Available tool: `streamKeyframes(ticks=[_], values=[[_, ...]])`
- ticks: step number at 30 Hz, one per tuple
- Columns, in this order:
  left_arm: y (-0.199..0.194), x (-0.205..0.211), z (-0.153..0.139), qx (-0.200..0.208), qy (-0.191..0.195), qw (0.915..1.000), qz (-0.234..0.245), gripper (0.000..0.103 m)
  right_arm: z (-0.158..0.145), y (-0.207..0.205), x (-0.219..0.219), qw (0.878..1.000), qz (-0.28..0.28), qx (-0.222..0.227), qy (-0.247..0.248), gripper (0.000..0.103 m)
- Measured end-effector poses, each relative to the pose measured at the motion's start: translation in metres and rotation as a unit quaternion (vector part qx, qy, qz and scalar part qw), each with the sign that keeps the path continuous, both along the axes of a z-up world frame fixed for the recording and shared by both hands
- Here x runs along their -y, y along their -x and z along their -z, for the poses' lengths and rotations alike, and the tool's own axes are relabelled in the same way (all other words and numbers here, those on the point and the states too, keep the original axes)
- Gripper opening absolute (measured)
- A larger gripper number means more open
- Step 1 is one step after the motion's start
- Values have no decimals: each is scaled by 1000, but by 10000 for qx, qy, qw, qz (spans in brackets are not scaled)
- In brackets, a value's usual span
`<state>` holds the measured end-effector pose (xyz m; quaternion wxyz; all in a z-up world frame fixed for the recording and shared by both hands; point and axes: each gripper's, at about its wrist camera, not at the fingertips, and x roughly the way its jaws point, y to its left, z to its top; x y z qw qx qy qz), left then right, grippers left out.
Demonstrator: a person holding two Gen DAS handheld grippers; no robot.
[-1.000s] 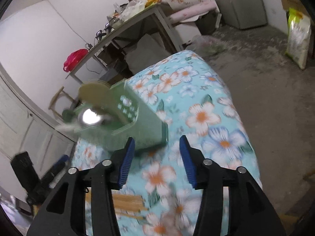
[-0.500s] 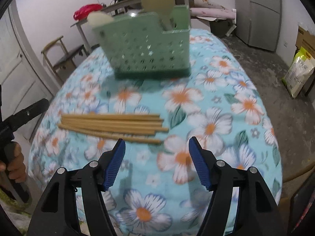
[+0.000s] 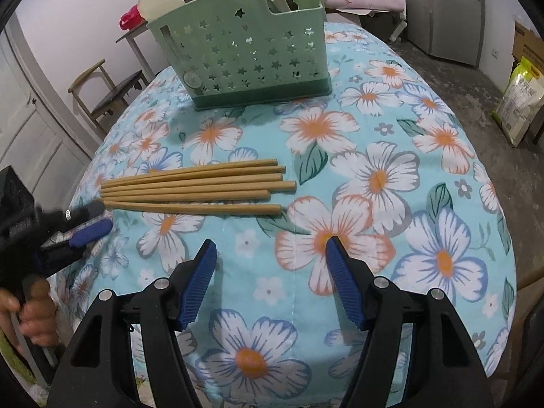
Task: Organize utensils
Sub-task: 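Withdraw both grippers and move the left gripper toward the chopsticks, then lower the left gripper onto one wooden chopstick and close on it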
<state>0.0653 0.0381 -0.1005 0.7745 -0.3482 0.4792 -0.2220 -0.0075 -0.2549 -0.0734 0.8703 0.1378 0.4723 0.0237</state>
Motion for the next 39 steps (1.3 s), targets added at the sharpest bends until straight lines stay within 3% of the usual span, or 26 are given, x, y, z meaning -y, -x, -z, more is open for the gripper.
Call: streamKeyframes(ticks=[3, 6, 10, 22, 25, 29, 30, 32, 34, 37, 39], values=[[-8, -11, 9, -287, 539, 9977, -309, 36, 2, -1, -2, 10000, -19, -7, 24, 65], [-12, -17, 18, -522, 816, 9935, -590, 24, 2, -3, -1, 10000, -9, -3, -9, 65], [-12, -18, 22, -596, 806, 9925, -699, 13, 3, -6, 0, 10000, -5, 9, -55, 65], [9, -54, 12, -833, 740, 9874, -1125, 12, 3, -7, 3, 9999, -61, 15, -119, 65], [14, -59, 6, -836, 554, 9892, -1071, 14, 3, -6, 5, 9998, -61, 23, -172, 65], [26, -52, -23, -169, -669, 9951, -704, 20, 1, -5, 9, 9998, -37, 40, -192, 65], [31, -43, -36, 252, -1238, 9909, -473, 20, 1, -5, 11, 9998, -32, 51, -197, 65], [39, -24, -53, 900, -1909, 9775, 20, 20, -1, -4, 15, 9997, -26, 72, -231, 65], [42, -4, -64, 1325, -2215, 9646, 541, 20, -2, -5, 19, 9996, -8, 71, -287, 65], [43, 40, -72, 1906, -2673, 9320, 1535, 21, -3, -6, 27, 9989, 79, 53, -457, 65], [45, 68, -71, 2278, -3079, 9002, 2073, 22, -2, -6, 30, 9983, 122, 38, -574, 65]])
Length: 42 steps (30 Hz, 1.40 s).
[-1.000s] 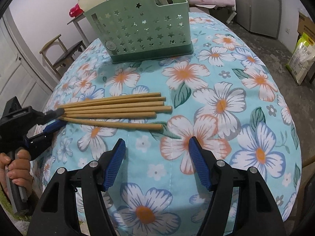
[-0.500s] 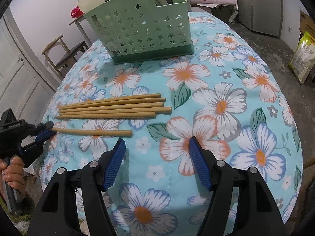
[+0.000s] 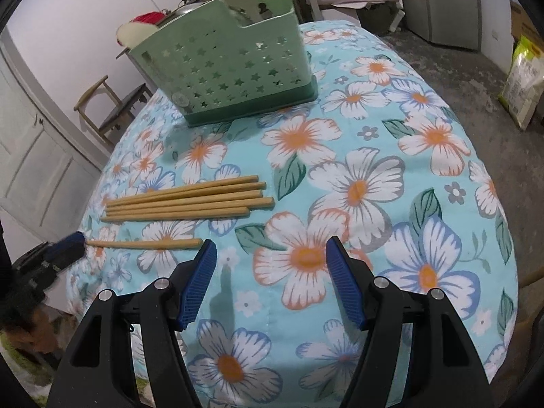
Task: Organize utensils
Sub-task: 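Lower the left gripper onto one wooden chopstick and close on it, then lift the chopstick with the left gripper while the right gripper grasps another chopstick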
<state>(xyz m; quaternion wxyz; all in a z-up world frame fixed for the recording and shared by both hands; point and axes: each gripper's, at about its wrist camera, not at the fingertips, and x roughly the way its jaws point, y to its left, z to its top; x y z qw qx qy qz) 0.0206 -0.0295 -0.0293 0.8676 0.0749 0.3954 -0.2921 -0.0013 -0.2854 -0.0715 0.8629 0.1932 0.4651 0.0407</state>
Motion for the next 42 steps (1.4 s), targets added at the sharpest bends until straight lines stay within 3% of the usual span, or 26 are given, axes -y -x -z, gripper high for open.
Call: streamKeyframes(ticks=[2, 5, 10, 12, 15, 21, 27, 31, 35, 42], values=[[1, 31, 5, 334, -578, 9956, 661, 22, 1, 0, 2, 9999, 43, -10, -103, 65], [-3, 59, 15, 501, -1076, 9853, 1225, 22, 3, 1, 0, 9999, 51, -23, -88, 65], [-4, 83, 31, 707, -1866, 9581, 2054, 21, 4, 0, 1, 9999, 50, -43, -85, 65], [-7, 91, 41, 664, -2136, 9487, 2234, 22, 5, -1, 1, 9999, 54, -52, -103, 65], [-9, 95, 46, 701, -2145, 9445, 2386, 19, 5, -1, 2, 9999, 80, -41, -113, 65], [-15, 102, 46, 496, -1988, 9475, 2456, 12, 6, -2, 1, 9999, 76, -11, -105, 65], [-5, 104, 45, 586, -1964, 9482, 2426, 4, 4, -2, 2, 9998, 119, -23, -168, 64], [-3, 99, 37, 464, -1752, 9556, 2321, 4, -2, -1, 4, 9992, 157, -17, -373, 60], [-4, 89, 25, 286, -1415, 9683, 2039, 4, -9, 0, 4, 9970, 170, 40, -756, 56], [-25, 54, 4, -58, -705, 9933, 910, 4, 3, -5, -8, 9823, 28, -138, -1869, 47]])
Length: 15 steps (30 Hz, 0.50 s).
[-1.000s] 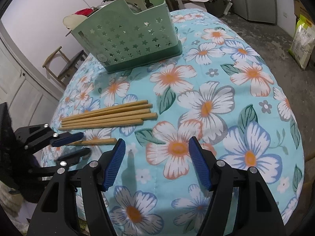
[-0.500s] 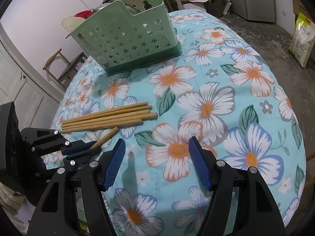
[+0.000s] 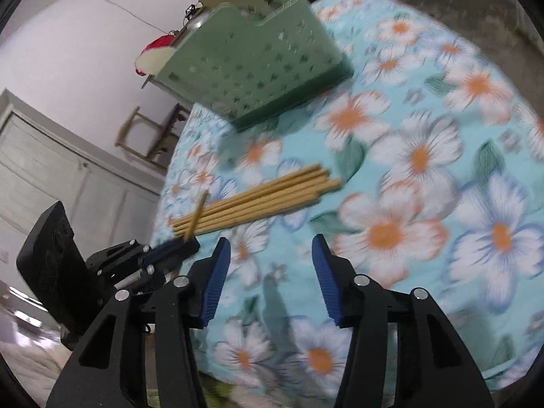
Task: Organize utensils
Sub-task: 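Lift the chopstick with the left gripper while the right gripper grasps another chopstick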
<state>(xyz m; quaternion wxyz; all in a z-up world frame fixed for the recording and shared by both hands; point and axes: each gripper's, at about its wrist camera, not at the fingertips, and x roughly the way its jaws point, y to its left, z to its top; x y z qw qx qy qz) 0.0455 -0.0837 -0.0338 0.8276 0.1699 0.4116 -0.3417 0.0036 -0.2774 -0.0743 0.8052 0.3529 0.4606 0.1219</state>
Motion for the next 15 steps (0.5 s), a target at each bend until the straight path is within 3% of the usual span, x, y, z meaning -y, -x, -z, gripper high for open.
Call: streamKeyframes(ticks=[5, 9, 15], values=[[-18, -31, -11, -208, 732, 9929, -919, 4, 20, -10, -6, 9988, 202, -319, -322, 39], [-28, -51, -12, -558, 1400, 9788, -1387, 4, 27, -19, 0, 9958, 571, -366, -619, 35], [-32, -63, -9, -745, 1728, 9681, -1656, 4, 34, -28, 8, 9891, 997, -431, -989, 30]])
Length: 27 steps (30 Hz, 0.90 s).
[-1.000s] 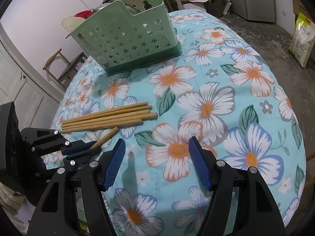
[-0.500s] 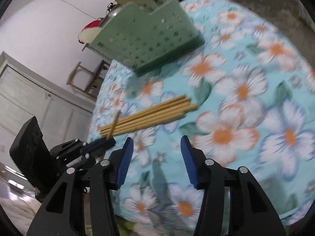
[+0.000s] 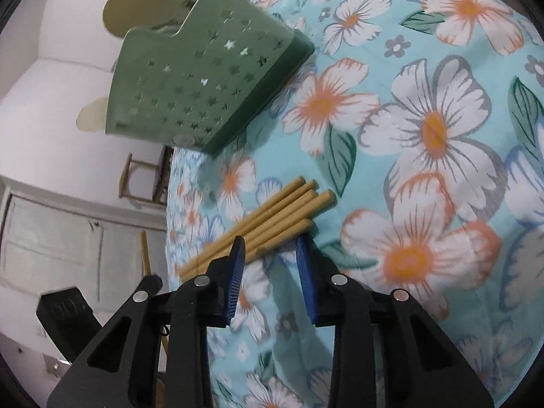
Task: Organize utensils
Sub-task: 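Lift the chopstick with the left gripper while the right gripper grasps another chopstick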
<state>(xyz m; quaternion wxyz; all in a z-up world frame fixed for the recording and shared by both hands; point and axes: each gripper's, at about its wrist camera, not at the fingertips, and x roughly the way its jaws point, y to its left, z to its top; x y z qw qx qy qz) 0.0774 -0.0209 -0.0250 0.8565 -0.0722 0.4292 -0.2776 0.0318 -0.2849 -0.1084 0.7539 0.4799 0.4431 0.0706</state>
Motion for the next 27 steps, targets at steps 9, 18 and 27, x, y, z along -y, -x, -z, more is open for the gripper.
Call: streamKeyframes(ticks=[9, 18, 27], values=[[2, -6, 0, -14, 279, 9995, -171, 4, 4, 2, 8, 9996, 243, -56, -139, 18], [-10, -20, -2, -92, 482, 9974, -519, 4, -31, 21, 14, 9981, 229, 356, 455, 16], [-25, -39, -15, -102, 1002, 9905, -935, 4, -113, 46, 30, 9740, 271, 1528, 1652, 11]])
